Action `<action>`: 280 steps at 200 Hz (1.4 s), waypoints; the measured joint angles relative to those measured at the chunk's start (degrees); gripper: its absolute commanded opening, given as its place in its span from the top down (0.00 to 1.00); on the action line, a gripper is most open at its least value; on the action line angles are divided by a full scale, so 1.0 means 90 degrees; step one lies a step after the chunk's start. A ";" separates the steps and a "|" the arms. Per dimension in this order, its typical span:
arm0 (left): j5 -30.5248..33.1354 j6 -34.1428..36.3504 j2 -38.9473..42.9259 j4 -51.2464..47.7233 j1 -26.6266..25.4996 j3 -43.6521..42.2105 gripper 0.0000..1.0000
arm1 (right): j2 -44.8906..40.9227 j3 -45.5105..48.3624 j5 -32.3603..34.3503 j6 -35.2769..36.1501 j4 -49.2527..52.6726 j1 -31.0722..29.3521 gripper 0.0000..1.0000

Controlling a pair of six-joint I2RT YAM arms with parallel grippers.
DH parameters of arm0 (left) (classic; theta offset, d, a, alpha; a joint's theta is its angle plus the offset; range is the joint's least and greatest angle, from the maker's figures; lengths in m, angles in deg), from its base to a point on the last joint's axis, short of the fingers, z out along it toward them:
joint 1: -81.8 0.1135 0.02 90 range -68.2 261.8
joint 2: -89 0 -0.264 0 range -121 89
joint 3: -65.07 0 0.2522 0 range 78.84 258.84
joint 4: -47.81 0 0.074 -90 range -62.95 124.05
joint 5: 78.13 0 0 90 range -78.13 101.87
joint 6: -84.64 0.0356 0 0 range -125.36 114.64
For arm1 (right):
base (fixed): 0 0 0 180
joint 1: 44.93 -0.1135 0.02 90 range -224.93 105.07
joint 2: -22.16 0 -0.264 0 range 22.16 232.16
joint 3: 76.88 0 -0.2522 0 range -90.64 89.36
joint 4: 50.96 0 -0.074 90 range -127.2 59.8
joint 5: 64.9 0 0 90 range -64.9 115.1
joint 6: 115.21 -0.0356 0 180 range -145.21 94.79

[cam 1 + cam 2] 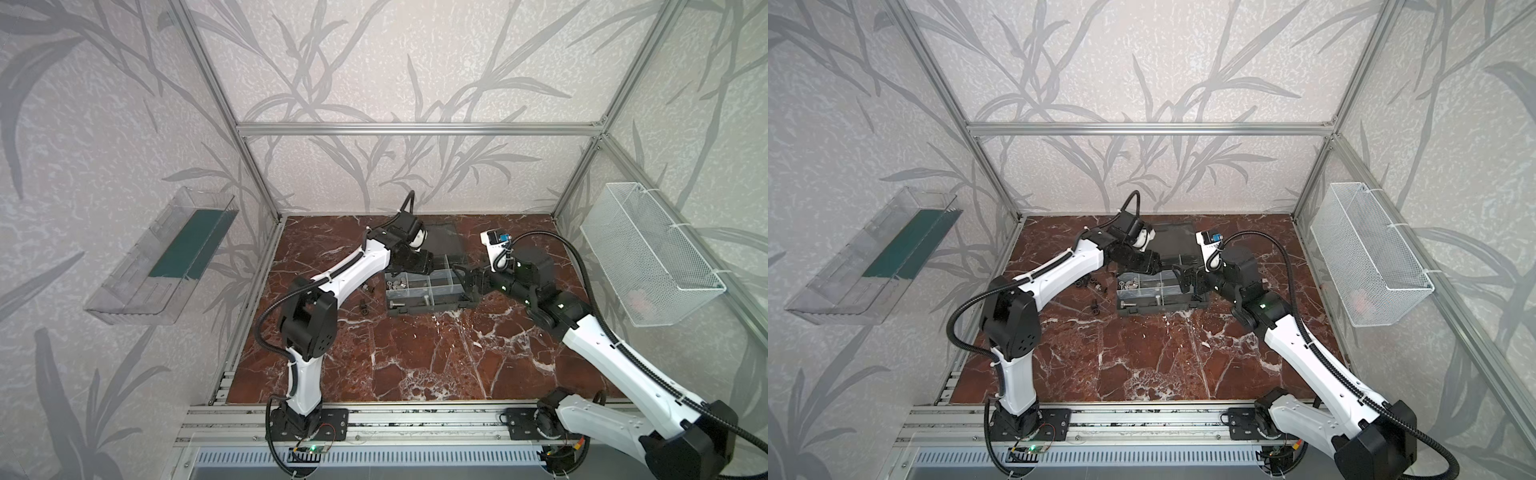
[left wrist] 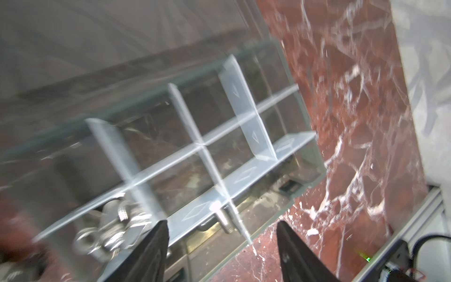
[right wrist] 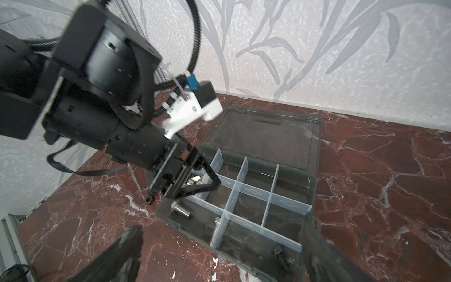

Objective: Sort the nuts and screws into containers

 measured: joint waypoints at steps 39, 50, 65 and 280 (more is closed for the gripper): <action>0.0542 -0.0175 0.0403 -0.0347 0.0498 0.0000 0.08 | 0.0544 -0.0692 0.0117 0.0066 0.0578 -0.0342 0.01; 0.0653 -0.0228 0.0418 -0.0476 0.0629 0.0000 0.00 | 0.0777 -0.0884 0.0206 0.0121 0.0646 -0.0554 0.01; 0.0952 -0.0209 0.0418 -0.0578 0.0736 -0.0058 0.01 | 0.1035 -0.0930 0.0284 0.0175 0.0590 -0.0845 0.01; 0.2050 -0.1676 -0.0369 0.1025 0.2368 -0.1411 0.09 | 0.2166 -0.0789 0.0755 0.0061 0.0306 -0.2480 0.01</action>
